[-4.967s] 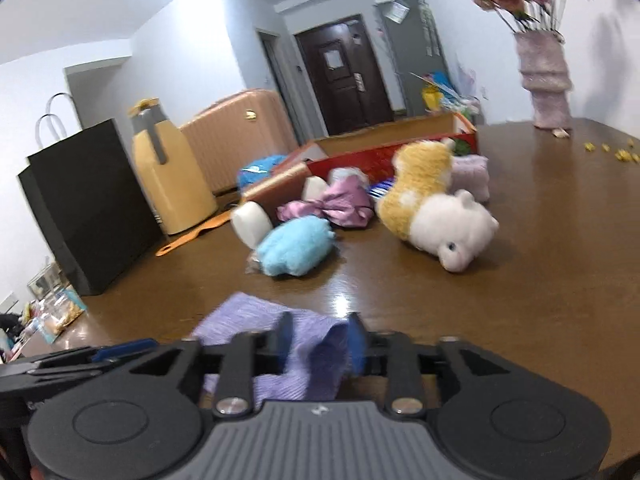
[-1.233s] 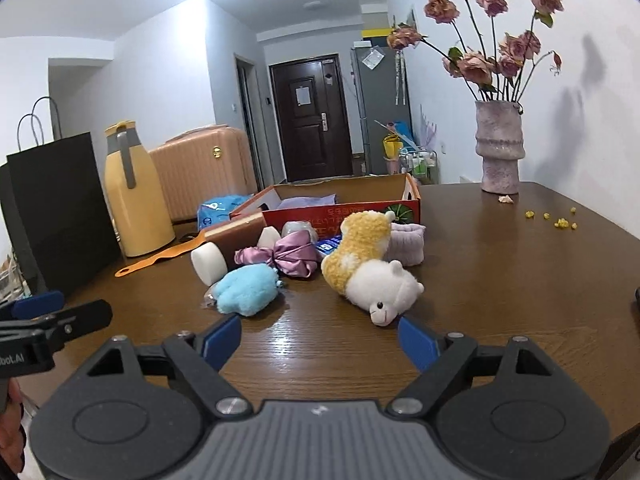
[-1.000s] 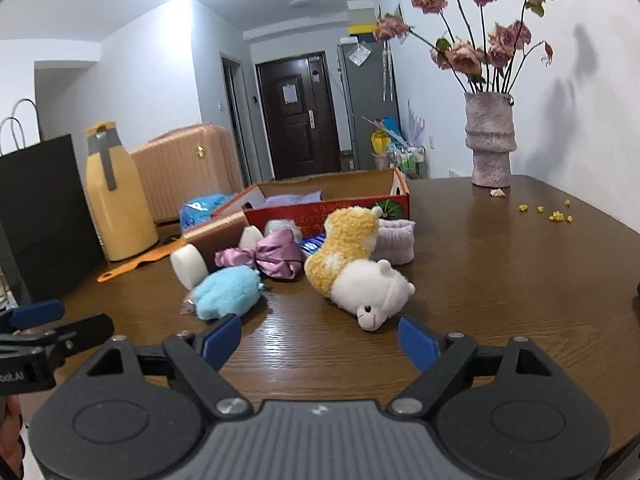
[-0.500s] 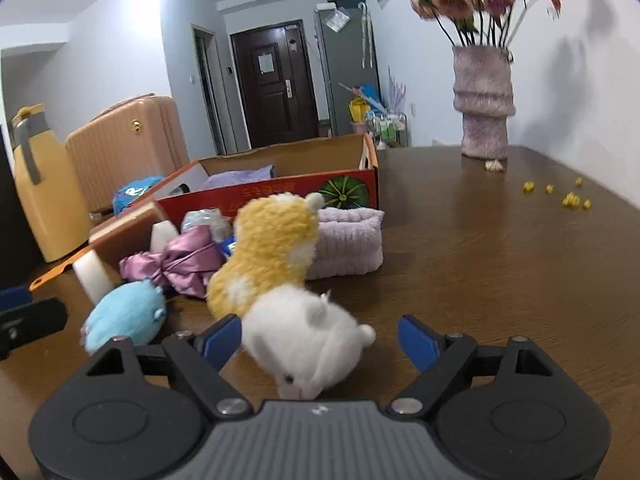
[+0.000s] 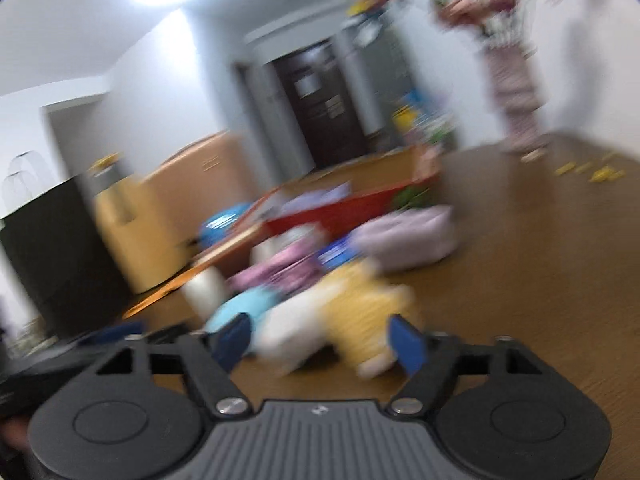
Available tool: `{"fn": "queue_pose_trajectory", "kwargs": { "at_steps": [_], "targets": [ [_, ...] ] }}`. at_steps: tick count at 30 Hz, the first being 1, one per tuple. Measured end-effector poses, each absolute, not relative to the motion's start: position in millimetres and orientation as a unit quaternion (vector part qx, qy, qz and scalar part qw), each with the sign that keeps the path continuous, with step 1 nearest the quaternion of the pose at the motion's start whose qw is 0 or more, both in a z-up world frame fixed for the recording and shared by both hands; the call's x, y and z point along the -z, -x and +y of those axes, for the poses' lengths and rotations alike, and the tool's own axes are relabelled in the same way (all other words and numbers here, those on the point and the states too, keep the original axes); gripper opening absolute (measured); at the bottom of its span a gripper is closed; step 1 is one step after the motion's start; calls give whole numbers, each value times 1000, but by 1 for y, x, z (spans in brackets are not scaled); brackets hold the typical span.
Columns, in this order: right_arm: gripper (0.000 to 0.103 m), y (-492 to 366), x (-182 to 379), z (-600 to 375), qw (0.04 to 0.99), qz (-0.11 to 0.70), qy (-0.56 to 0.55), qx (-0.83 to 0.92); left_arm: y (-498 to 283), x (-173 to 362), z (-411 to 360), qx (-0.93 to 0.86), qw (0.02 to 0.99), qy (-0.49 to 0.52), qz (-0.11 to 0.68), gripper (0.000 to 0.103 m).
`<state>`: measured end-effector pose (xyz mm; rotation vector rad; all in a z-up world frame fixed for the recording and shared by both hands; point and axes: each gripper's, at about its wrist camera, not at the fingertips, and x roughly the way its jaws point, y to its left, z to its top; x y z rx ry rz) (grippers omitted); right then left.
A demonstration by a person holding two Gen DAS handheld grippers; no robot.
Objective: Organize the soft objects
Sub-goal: 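Reach the left tool to the white-and-yellow sheep plush and grasp it, then carry the sheep plush with the left tool and drop it in the box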
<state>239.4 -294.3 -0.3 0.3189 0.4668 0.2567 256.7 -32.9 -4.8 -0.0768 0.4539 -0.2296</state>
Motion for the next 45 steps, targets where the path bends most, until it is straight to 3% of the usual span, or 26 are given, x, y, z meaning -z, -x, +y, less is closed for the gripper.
{"fn": "queue_pose_trajectory", "kwargs": {
  "at_steps": [2,4,11,13,14,16,22,36,45],
  "targets": [
    [82,-258,5,-297,953,236,-147,-118,-266,8,-36,139,959,71,237,95],
    [81,-278,12,-296,950,247,-140,-128,-281,12,-45,149,947,97,268,69],
    [46,-304,37,-298,929,275,-186,-162,-321,37,-63,162,922,147,318,67],
    [45,-302,41,-302,928,273,-197,-163,-328,44,-62,160,917,155,329,66],
    [44,-300,43,-302,928,270,-202,-161,-330,48,-62,162,914,164,332,64],
    [42,-296,47,-303,928,265,-211,-156,-335,53,-60,179,908,186,331,45],
    [38,-284,40,-306,927,266,-220,-145,-330,46,-64,184,910,186,322,43],
    [38,-175,37,-277,936,264,-178,-149,-216,49,-51,184,919,157,312,43],
    [47,-174,37,-273,938,265,-159,-154,-220,54,-44,197,922,157,293,53]
  ]
}}
